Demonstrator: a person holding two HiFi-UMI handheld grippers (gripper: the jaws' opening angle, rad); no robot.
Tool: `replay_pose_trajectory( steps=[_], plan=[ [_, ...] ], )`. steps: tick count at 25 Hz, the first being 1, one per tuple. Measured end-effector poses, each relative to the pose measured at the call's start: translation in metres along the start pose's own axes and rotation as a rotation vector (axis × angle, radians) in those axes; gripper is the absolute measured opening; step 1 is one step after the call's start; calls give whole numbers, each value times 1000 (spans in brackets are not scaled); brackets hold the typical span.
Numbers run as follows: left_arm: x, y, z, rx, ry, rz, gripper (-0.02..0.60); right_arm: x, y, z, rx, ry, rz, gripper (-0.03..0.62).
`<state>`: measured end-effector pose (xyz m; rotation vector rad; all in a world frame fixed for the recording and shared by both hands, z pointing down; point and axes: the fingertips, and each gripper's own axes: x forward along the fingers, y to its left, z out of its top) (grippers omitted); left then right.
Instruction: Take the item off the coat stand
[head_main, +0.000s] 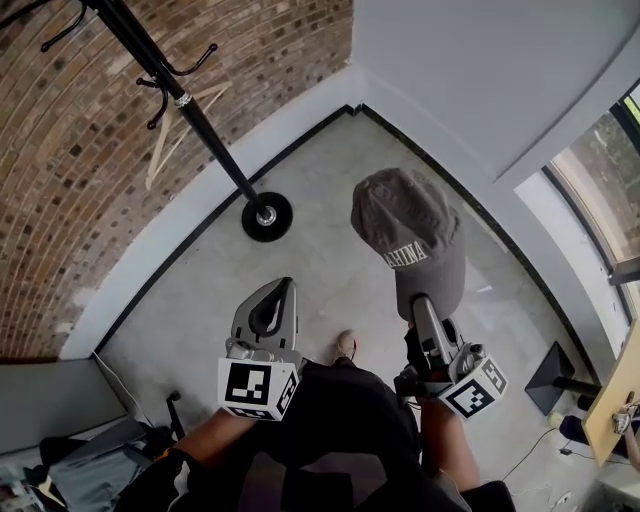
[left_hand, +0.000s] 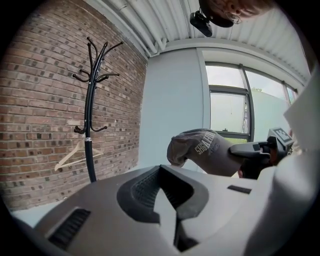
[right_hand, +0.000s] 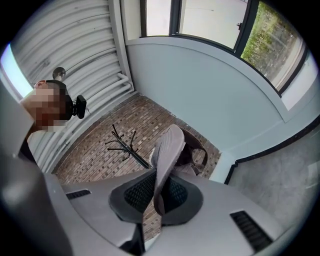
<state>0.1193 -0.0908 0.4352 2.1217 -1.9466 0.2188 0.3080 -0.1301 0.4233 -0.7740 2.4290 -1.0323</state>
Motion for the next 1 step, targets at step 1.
replay_pose_trajectory(
  steps=[1],
  plan=[
    [-2,1,0,0,-1,4,25,0,1,-1,0,2,2,29]
  ],
)
